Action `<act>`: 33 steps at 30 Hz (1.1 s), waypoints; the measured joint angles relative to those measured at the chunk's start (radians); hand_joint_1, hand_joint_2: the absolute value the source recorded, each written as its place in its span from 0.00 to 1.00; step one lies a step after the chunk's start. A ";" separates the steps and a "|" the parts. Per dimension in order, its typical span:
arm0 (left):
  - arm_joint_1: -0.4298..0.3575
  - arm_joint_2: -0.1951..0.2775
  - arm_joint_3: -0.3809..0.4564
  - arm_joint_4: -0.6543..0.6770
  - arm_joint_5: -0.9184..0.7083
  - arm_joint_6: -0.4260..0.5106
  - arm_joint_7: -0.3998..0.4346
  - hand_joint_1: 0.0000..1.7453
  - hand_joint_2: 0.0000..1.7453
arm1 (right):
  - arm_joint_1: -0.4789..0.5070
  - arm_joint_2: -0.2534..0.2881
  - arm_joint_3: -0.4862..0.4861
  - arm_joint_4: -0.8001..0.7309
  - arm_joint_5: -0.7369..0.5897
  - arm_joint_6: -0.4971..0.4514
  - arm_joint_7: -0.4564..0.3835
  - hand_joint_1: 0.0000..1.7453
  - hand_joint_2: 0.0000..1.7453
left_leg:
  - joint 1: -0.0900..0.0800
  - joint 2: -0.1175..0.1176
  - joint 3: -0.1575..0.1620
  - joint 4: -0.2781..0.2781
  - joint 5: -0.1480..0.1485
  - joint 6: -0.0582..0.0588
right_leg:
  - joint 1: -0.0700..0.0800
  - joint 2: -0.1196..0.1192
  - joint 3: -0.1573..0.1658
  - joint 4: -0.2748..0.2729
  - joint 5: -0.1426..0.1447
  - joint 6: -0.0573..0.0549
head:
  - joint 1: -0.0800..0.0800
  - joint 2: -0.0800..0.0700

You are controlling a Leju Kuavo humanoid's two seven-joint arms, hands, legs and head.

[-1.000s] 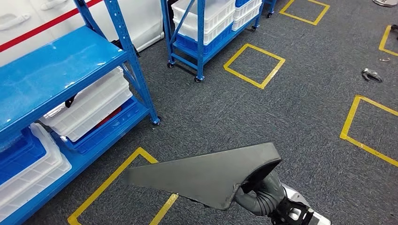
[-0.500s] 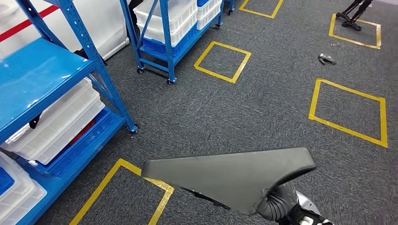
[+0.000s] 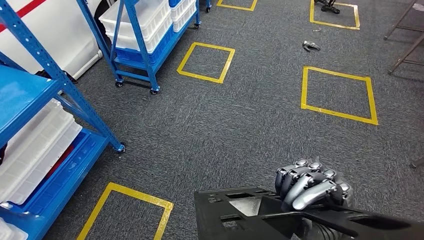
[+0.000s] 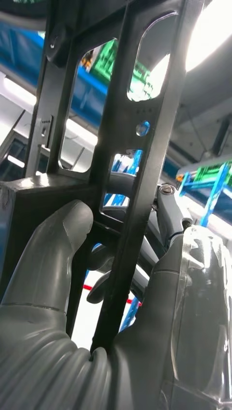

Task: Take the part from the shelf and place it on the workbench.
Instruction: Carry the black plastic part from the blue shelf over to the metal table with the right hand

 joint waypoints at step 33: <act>-0.007 -0.036 0.004 0.018 0.006 -0.003 -0.007 0.00 1.00 | 0.071 -0.012 0.005 0.057 0.065 -0.042 0.009 0.94 1.00 | 0.012 -0.060 -0.037 0.096 -0.064 -0.013 | -0.016 0.026 0.000 -0.014 0.011 0.002 | -0.025 0.000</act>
